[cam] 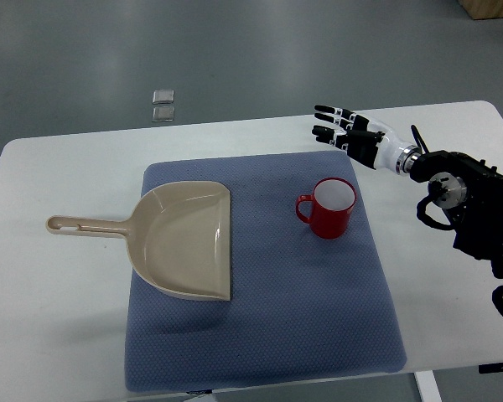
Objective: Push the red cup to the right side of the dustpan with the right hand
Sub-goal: 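Move the right hand down toward the red mug's side farthest from the dustpan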
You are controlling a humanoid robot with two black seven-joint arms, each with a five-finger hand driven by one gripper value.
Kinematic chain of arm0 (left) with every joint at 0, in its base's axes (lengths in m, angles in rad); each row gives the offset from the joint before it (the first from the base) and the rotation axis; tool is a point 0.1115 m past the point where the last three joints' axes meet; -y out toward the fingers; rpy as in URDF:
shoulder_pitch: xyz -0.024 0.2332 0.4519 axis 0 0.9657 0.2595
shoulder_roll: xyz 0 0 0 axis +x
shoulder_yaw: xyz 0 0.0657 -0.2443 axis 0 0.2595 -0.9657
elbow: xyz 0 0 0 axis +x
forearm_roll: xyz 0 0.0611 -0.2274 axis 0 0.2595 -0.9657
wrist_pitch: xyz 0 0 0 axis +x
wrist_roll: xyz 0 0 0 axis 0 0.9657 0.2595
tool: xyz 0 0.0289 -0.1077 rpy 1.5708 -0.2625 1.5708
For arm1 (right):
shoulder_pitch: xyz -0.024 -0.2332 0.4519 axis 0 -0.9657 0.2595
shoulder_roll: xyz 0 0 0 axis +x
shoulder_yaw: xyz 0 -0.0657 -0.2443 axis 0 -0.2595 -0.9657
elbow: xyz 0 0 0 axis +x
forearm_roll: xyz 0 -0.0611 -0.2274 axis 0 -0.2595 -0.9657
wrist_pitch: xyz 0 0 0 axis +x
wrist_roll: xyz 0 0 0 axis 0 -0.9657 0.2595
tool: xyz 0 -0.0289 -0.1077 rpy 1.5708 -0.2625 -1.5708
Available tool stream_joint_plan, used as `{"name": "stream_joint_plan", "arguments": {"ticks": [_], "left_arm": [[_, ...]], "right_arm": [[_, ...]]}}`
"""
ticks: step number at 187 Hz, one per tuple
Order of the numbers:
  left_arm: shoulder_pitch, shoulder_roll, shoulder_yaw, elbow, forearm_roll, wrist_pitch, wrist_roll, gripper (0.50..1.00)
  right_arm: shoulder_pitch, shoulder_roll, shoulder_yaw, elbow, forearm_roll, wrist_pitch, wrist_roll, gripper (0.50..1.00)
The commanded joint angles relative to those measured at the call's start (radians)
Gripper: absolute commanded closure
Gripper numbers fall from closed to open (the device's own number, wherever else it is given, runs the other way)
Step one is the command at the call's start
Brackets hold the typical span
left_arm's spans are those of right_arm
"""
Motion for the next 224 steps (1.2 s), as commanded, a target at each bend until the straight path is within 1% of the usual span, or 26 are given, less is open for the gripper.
{"name": "stream_joint_plan", "arguments": {"ticks": [1,109,138,169,179,191,205,224], "left_arm": [[0.0,0.0,-0.001,0.0,0.0,0.0,0.0,0.5],[-0.005,0.0,0.004,0.002,0.0,0.002,-0.002,0.5],[-0.005,0.0,0.002,0.002,0.0,0.002,-0.002,0.5],[-0.005,0.0,0.004,0.002,0.0,0.002,-0.002,0.5],[-0.005,0.0,0.004,0.002,0.0,0.002,-0.002,0.5],[-0.005,0.0,0.004,0.002,0.0,0.002,-0.002,0.5],[-0.005,0.0,0.002,0.002,0.0,0.002,-0.002,0.5],[-0.005,0.0,0.002,0.002,0.0,0.002,-0.002,0.5]], "right_arm": [[0.0,0.0,0.0,0.002,-0.001,0.0,0.0,0.566],[0.02,-0.003,-0.006,0.002,-0.005,0.0,0.002,0.566],[0.02,-0.036,-0.013,0.0,-0.008,0.0,0.005,0.566],[0.012,-0.111,-0.016,0.0,-0.015,0.0,0.008,0.566],[0.009,-0.138,-0.017,-0.001,-0.027,0.0,0.026,0.566],[0.005,-0.16,-0.02,-0.001,-0.059,0.0,0.066,0.568],[-0.003,-0.175,-0.04,-0.001,-0.114,0.0,0.121,0.568],[-0.015,-0.206,-0.072,0.0,-0.18,0.0,0.212,0.568]]}}
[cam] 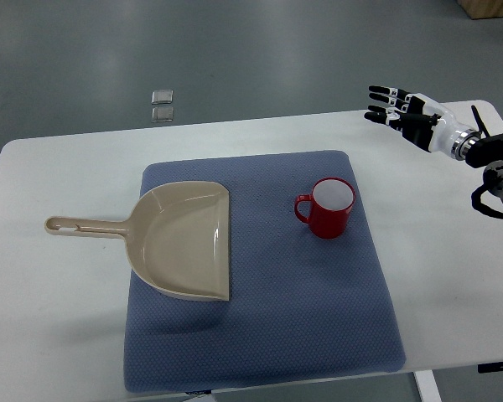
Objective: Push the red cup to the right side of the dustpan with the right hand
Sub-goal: 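Move the right hand down toward the red mug's side farthest from the dustpan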
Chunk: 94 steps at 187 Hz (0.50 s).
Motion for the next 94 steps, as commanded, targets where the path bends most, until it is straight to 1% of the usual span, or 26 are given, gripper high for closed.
{"name": "stream_joint_plan", "arguments": {"ticks": [1,26,41,47,54,75,94], "left_arm": [[0.0,0.0,-0.001,0.0,0.0,0.0,0.0,0.5],[0.0,0.0,0.001,0.0,0.0,0.0,0.0,0.5],[0.0,0.0,0.001,0.0,0.0,0.0,0.0,0.5],[0.0,0.0,0.001,0.0,0.0,0.0,0.0,0.5],[0.0,0.0,0.001,0.0,0.0,0.0,0.0,0.5],[0.0,0.0,-0.001,0.0,0.0,0.0,0.0,0.5],[0.0,0.0,-0.001,0.0,0.0,0.0,0.0,0.5]], "right_arm": [[-0.012,-0.029,-0.031,0.001,-0.065,0.0,0.085,0.568],[-0.034,-0.046,-0.09,0.001,-0.108,0.0,0.188,0.568],[-0.052,-0.077,-0.136,0.006,-0.113,0.0,0.248,0.568],[-0.057,-0.094,-0.156,0.02,-0.113,0.0,0.271,0.568],[-0.066,-0.117,-0.178,0.063,-0.113,0.0,0.3,0.568],[-0.081,-0.192,-0.187,0.19,-0.142,0.0,0.304,0.568],[-0.091,-0.226,-0.175,0.274,-0.209,0.0,0.304,0.568]]}}
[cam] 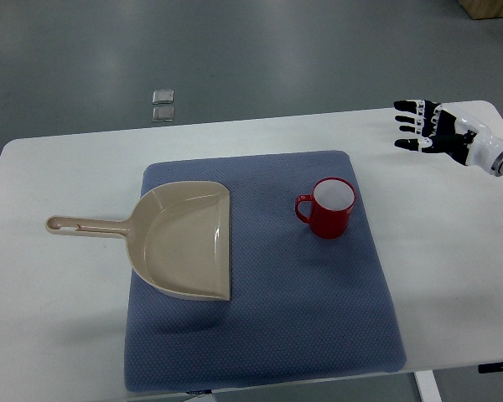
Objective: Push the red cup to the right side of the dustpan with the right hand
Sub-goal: 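Move the right hand down toward the red mug's side farthest from the dustpan, then press the right hand's fingers against the red mug's side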
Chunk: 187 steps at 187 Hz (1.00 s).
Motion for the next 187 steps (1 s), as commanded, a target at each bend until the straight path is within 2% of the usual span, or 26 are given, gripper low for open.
{"name": "stream_joint_plan", "arguments": {"ticks": [1,58,187], "left_arm": [[0.0,0.0,-0.001,0.0,0.0,0.0,0.0,0.5],[0.0,0.0,-0.001,0.0,0.0,0.0,0.0,0.5],[0.0,0.0,-0.001,0.0,0.0,0.0,0.0,0.5]], "right_arm": [[-0.011,-0.04,0.009,0.09,-0.061,0.0,0.002,0.568],[-0.094,-0.068,0.015,0.245,-0.207,0.0,0.002,0.57],[-0.201,0.021,0.226,0.251,-0.195,0.0,0.002,0.57]]}}
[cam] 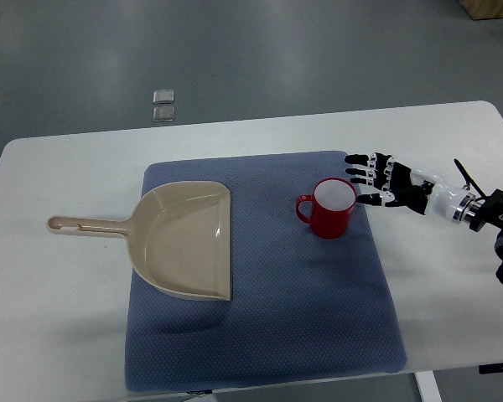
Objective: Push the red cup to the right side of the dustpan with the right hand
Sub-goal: 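Press the right hand's fingers against the red mug's side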
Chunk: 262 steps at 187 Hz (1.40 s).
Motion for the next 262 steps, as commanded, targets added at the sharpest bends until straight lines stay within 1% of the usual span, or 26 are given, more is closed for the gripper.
{"name": "stream_joint_plan", "arguments": {"ticks": [1,127,149,262], "left_arm": [[0.0,0.0,0.0,0.0,0.0,0.0,0.0,0.5],[0.0,0.0,0.0,0.0,0.0,0.0,0.0,0.5],[0.0,0.0,0.0,0.0,0.0,0.0,0.0,0.5],[0.0,0.0,0.0,0.0,0.0,0.0,0.0,0.5]], "right_arm": [[-0.014,0.005,0.017,0.0,0.002,0.0,0.0,0.57],[-0.039,0.025,0.021,0.001,-0.008,0.0,0.0,0.572],[-0.044,0.044,0.021,0.006,-0.01,0.0,0.0,0.572],[-0.053,0.07,0.02,0.015,-0.015,0.0,0.0,0.572]]}}
